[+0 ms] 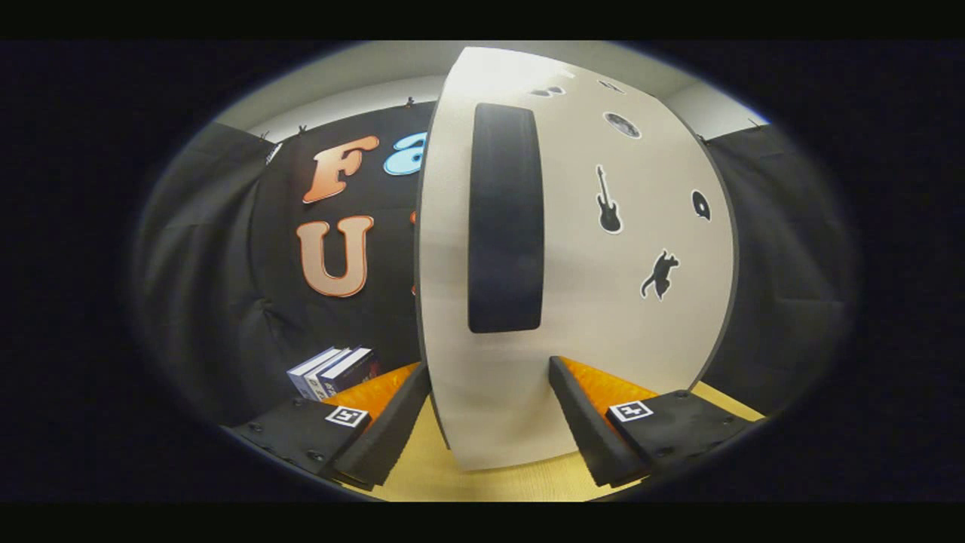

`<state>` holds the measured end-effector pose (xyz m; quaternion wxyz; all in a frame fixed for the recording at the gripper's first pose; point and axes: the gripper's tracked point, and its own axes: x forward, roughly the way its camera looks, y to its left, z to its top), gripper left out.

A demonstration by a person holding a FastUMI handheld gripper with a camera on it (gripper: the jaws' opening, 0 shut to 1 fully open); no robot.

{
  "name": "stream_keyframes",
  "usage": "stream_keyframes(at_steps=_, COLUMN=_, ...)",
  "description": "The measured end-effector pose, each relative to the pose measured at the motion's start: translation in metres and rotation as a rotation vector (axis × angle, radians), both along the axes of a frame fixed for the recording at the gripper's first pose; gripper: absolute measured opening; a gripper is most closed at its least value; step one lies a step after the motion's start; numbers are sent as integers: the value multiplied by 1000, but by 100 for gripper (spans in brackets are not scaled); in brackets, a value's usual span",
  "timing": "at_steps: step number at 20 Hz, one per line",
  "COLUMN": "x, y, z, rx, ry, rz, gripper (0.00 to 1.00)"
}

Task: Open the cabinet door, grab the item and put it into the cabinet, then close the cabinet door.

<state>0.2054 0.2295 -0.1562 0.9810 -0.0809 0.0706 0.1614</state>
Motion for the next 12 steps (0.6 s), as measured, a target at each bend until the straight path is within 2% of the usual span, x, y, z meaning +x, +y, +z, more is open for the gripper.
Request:
stream_keyframes(at_steps=4, x=-4, y=3, z=6, rx=34, ry=40, rz=19, gripper=100)
stream_keyframes(at_steps=7, x=-23, y=-11, z=18, rx=36, ry=37, rz=-10, gripper=100)
stream_keyframes(at_steps=12, x=-98, y=-63, z=49, rx=70, ry=76, rz=-63, gripper=100)
